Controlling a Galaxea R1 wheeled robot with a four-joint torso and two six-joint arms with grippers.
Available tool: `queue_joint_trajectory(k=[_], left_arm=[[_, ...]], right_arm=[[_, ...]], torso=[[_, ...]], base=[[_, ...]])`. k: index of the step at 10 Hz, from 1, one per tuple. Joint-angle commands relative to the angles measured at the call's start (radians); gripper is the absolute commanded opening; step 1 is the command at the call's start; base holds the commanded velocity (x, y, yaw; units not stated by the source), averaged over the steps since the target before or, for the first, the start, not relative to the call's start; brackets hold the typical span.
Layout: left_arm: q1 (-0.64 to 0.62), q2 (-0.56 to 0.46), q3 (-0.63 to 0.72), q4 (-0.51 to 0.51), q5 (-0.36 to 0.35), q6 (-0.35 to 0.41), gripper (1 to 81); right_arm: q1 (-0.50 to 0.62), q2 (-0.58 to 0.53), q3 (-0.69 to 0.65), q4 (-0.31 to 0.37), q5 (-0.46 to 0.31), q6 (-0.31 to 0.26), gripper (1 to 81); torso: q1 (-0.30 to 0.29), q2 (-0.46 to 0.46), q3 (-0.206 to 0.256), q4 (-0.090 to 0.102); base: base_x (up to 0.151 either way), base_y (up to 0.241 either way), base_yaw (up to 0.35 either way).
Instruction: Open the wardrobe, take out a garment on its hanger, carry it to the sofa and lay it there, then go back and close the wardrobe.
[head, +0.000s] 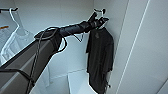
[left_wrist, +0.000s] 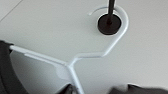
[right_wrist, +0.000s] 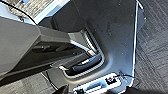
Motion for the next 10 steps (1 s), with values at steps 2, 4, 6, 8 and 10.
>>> queue_joint_trajectory(k=[2,4,6,8,10], left_arm=[[-0.198,0.038,0.041,0.012,-0.038,0.006,1.0],[-0.207,0.009,0.061,0.011,-0.06,0.003,1.0],[-0.244,-0.053,0.104,0.009,-0.066,-0.019,1.0],[-0.284,-0.124,0.138,0.011,-0.067,-0.05,1.0],[-0.305,-0.169,0.153,0.011,-0.067,-0.065,1.0]], right_arm=[[0.026,0.016,0.009,-0.006,-0.049,-0.003,81.1],[0.025,0.016,0.009,-0.008,-0.049,-0.003,81.1],[0.029,0.016,0.008,-0.008,-0.049,-0.003,81.1],[0.029,0.016,0.008,-0.008,-0.049,-0.003,81.1],[0.032,0.016,0.008,-0.008,-0.049,-0.003,81.1]], torso=[[0.0,0.0,0.0,0.0],[0.0,0.0,0.0,0.0],[0.0,0.0,0.0,0.0],[0.0,0.001,-0.001,0.0],[0.0,0.001,-0.001,0.0]], base=[[0.0,0.0,0.0],[0.0,0.0,0.0],[0.0,0.0,0.0],[0.0,0.0,0.0],[0.0,0.0,0.0]])
